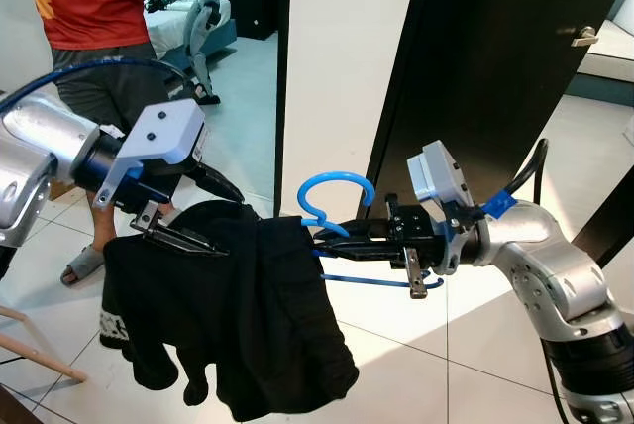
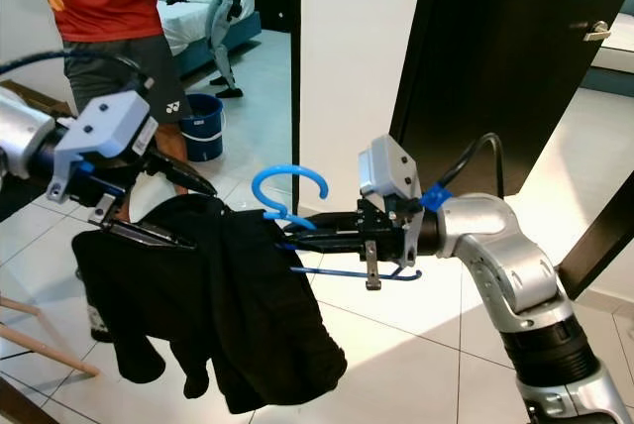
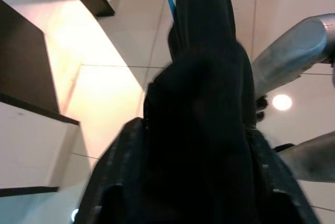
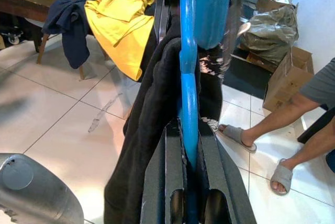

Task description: Hang hanger

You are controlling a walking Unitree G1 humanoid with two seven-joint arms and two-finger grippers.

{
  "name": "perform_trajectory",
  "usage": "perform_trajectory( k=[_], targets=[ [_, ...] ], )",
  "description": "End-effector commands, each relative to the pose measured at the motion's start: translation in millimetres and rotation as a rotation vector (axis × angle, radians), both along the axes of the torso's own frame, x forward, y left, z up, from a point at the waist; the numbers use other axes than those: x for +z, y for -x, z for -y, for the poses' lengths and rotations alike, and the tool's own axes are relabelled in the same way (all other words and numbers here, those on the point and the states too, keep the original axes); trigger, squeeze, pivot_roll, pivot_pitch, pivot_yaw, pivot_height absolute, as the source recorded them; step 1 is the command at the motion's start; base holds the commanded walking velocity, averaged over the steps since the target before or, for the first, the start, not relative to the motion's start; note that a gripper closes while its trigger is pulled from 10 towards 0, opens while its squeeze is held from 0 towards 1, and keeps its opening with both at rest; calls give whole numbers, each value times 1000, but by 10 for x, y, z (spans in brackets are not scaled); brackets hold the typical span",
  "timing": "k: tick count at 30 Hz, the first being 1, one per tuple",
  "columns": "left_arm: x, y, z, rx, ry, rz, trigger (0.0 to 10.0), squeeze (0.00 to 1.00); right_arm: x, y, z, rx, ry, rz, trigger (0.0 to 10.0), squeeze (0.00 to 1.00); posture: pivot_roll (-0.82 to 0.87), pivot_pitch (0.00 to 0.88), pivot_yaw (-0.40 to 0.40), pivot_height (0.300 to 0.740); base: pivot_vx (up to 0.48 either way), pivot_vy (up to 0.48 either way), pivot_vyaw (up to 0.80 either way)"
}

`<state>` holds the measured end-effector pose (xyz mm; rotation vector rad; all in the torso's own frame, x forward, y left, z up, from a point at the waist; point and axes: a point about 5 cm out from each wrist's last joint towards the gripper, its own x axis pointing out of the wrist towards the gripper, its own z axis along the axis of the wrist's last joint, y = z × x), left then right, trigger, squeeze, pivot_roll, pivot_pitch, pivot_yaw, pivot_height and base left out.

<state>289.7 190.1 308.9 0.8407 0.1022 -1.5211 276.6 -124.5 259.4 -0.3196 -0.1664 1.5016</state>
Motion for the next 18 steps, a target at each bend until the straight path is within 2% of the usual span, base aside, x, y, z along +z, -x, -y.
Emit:
perform_trajectory(
  k=[1, 12, 18],
  targets=[
    [-108, 3, 59, -41, -25, -45, 0, 0, 139, 32, -37, 26, -33, 53, 10000, 0, 28, 0, -37, 740, 0, 0, 0],
    [-147, -55, 25, 0, -30, -32, 0, 0, 184, 19, -38, 11, -56, 65, 10000, 0, 29, 0, -40, 740, 0, 0, 0],
    [-155, -116, 27, 39, -3, 11, 0, 0, 204, 2, -49, -5, -74, 67, 10000, 0, 30, 0, -42, 740, 0, 0, 0]
  ],
)
